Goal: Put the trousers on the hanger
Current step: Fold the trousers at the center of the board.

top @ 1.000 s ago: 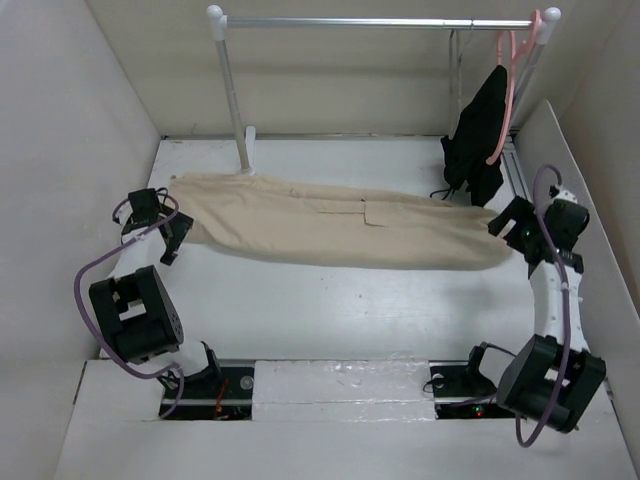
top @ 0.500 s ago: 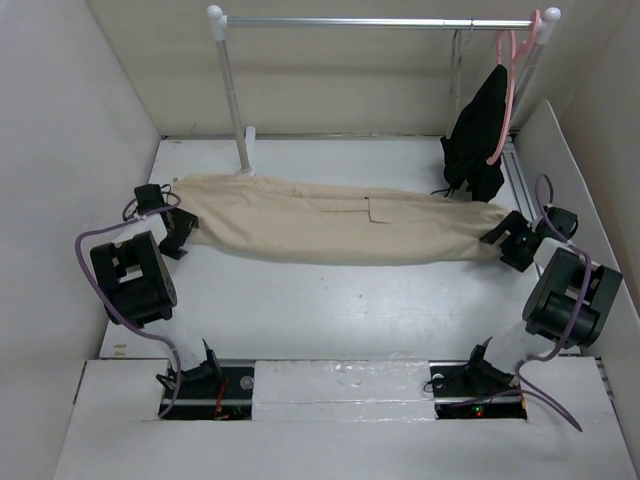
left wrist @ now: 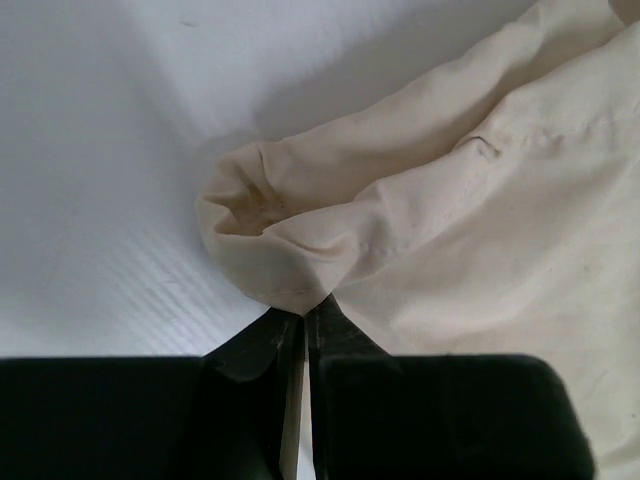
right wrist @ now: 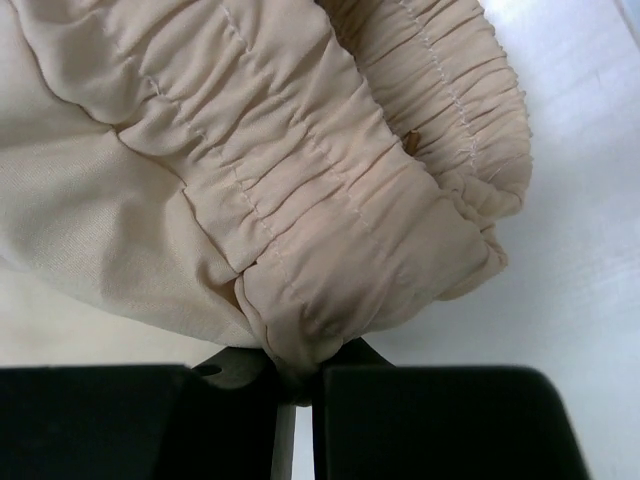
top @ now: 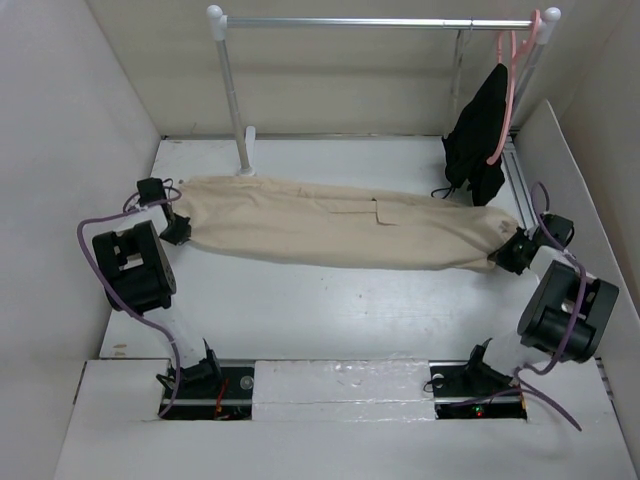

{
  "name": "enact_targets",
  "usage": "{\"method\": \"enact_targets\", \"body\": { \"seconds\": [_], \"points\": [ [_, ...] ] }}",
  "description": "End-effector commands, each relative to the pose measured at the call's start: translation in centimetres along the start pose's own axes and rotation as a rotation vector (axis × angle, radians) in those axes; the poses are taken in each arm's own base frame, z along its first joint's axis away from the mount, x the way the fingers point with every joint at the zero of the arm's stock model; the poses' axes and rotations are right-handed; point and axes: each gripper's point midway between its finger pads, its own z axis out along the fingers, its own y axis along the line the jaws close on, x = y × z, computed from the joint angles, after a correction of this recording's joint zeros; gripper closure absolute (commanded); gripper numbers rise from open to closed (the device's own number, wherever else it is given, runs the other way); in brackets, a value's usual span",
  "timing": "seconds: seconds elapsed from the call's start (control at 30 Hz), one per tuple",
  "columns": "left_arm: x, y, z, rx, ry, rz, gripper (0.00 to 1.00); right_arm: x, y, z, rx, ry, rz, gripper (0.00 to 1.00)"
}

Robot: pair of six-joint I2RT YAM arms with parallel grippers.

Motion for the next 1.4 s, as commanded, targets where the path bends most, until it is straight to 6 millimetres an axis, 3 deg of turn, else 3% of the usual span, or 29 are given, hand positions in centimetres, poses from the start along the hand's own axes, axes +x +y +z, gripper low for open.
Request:
{"method": "enact_targets", "body": {
  "seconds": [0.0,0.13,0.33,0.4,0.43,0.47,0.5,0.57,0.6,0.63,0.67,0.77,0.83,0.97,1.0,1.1,1.17,1.33,1.37],
  "points": [
    [-0.9,6.0,-1.7,-0.213,-0.06,0.043,1.0,1.8,-1.6,-3.4,0.07,-0.018,-0.051,0.98],
    [-1.5,9.9,-3.9,-0.346,-0.136,0.083,1.0,3.5,-1.8,-5.8,0.071,-0.026,-0.065,1.0],
    [0.3,14.7,-7.0,-0.505,-0.159,0.081,1.0,6.3,-1.7,-10.6,0.081,-0.023,-0.118,1.0],
    [-0.2,16.1,-7.9,-0.553,-0.196,0.089,1.0,7.1,-1.8,-11.5,0.098,0.003,-0.163,0.87],
    [0.0,16.2,-8.0,-0.547,-0.184,0.081,1.0,7.3,-1.9,-11.4,0.1,0.006,-0.167,0.72],
    [-0.2,15.9,-8.1,-0.531,-0.186,0.076,1.0,6.5,-1.7,-11.3,0.089,-0.021,-0.186,0.3],
    [-0.5,15.5,-8.5,-0.518,-0.199,0.065,1.0,6.0,-1.7,-11.1,0.091,-0.021,-0.198,0.17],
    [-1.2,13.8,-9.3,-0.454,-0.208,0.032,0.89,5.0,-1.5,-11.6,0.104,-0.009,-0.21,0.0],
    [-1.5,12.7,-10.1,-0.411,-0.223,0.02,0.83,3.2,-1.3,-12.2,0.12,-0.027,-0.248,0.0],
    [-1.5,11.8,-10.6,-0.38,-0.224,0.015,0.73,2.8,-1.5,-12.3,0.137,-0.024,-0.248,0.0],
    [-1.6,10.4,-11.0,-0.329,-0.223,0.006,0.71,2.4,-1.8,-12.3,0.16,-0.027,-0.243,0.0],
    [-1.6,7.1,-12.8,-0.191,-0.217,-0.008,0.45,2.4,-2.6,-11.1,0.173,-0.031,-0.174,0.0],
    [-1.4,4.9,-14.2,-0.1,-0.228,0.012,0.42,2.7,-4.0,-10.3,0.195,-0.03,-0.131,0.0],
    [-0.3,0.6,-16.8,0.044,-0.28,0.107,0.42,1.1,-3.7,-7.7,0.111,-0.067,-0.132,0.0],
    [-0.3,-0.5,-17.7,0.101,-0.301,0.118,0.42,1.6,-4.0,-7.4,0.12,-0.032,-0.121,0.0],
    [1.8,-2.3,-18.0,0.186,-0.253,0.162,0.42,2.7,-5.2,-6.3,0.147,0.034,-0.092,0.0],
    [3.9,-3.0,-17.6,0.232,-0.201,0.192,0.44,3.1,-5.8,-5.7,0.16,0.024,-0.084,0.0],
    [6.4,-3.7,-16.8,0.318,-0.15,0.203,0.44,5.1,-6.5,-3.0,0.137,0.097,-0.017,0.0],
    [6.5,-3.6,-16.6,0.32,-0.145,0.206,0.44,5.2,-6.2,-2.7,0.104,0.103,0.001,0.15]
  ]
}}
